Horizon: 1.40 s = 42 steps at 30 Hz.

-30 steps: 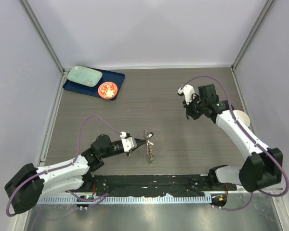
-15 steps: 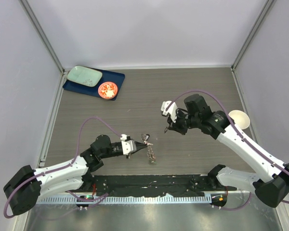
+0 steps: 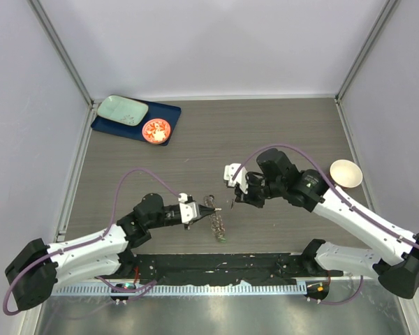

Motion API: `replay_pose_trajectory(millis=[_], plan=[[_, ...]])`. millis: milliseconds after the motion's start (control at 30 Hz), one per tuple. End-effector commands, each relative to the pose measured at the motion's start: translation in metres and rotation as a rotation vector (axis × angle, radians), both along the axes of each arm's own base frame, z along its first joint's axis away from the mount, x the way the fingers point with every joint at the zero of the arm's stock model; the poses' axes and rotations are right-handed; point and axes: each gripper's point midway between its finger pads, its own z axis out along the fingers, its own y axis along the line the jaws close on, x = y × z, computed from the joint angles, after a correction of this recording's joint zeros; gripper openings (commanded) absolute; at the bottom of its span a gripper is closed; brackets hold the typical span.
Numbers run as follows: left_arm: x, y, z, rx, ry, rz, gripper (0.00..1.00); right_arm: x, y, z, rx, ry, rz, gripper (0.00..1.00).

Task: Put the keys on the keyring

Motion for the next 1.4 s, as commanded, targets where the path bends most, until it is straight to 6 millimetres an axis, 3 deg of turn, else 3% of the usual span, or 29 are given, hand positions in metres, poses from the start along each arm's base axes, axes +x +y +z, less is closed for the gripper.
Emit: replay_pose_trajectory(millis=[0,233,700,1367], plan=[[0.005,-0.011,0.039,-0.054,-0.069,0.001,0.0,-0.001,0.006,0.006,0.034,-0.065,0.005,0.01],[0.002,-0.017,0.049,-0.028,-0.103,-0.03,0.0,-0.013,0.01,0.006,0.056,-0.075,0.044,0.01],[-0.003,-0.023,0.068,-0.035,-0.124,-0.076,0.0,-0.016,0.014,0.007,0.063,-0.169,0.048,0.01],[-0.003,-0.029,0.076,-0.091,-0.119,-0.083,0.0,-0.022,0.022,0.007,0.071,-0.178,0.081,0.01]])
